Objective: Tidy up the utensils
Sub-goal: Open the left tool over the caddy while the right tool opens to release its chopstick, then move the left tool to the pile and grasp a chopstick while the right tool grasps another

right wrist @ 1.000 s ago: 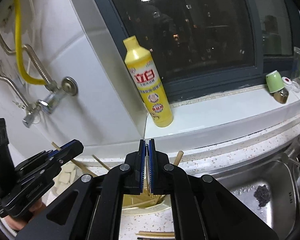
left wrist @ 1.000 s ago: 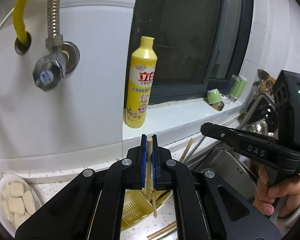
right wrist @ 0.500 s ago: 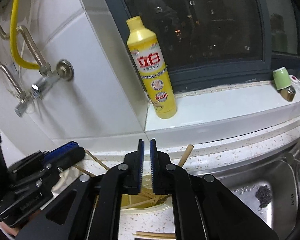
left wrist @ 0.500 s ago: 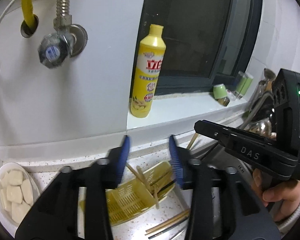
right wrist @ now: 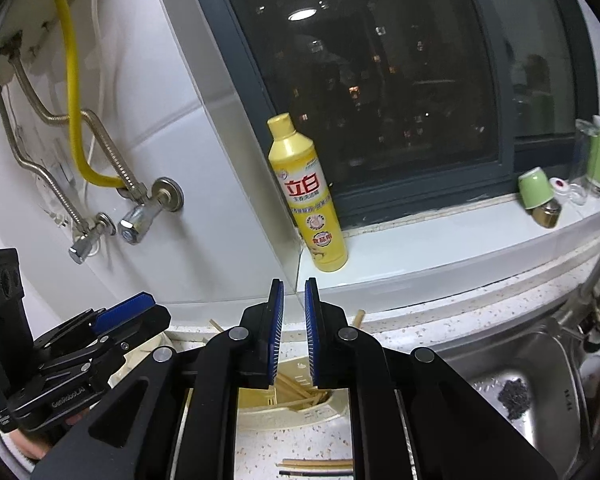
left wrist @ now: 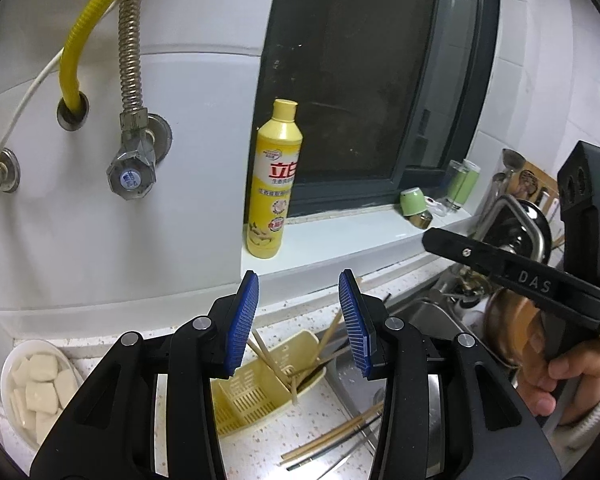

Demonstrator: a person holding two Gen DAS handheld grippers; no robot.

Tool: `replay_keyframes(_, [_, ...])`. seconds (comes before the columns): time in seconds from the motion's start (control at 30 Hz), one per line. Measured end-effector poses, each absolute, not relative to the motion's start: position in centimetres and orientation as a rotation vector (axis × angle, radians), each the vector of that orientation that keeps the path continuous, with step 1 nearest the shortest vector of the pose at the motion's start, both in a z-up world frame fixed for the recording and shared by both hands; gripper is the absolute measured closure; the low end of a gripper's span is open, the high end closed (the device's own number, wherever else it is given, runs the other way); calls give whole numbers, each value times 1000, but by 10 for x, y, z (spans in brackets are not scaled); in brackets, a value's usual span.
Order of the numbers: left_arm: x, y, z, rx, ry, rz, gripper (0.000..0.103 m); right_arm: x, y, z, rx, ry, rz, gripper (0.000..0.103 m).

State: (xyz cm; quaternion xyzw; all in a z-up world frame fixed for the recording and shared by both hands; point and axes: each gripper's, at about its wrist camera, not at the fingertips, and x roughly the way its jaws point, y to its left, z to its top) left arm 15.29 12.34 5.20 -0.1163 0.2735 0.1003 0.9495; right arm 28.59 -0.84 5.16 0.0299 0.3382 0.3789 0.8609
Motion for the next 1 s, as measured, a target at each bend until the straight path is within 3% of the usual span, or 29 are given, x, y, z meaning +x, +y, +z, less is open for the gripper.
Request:
replay_keyframes(0.27, [139, 82, 49, -134, 565, 122, 62, 274, -59, 37, 146, 732, 737, 95])
replay_keyframes(1.0, [174, 14, 2, 56, 652, -140, 62, 262, -168, -78, 445, 943, 564, 94])
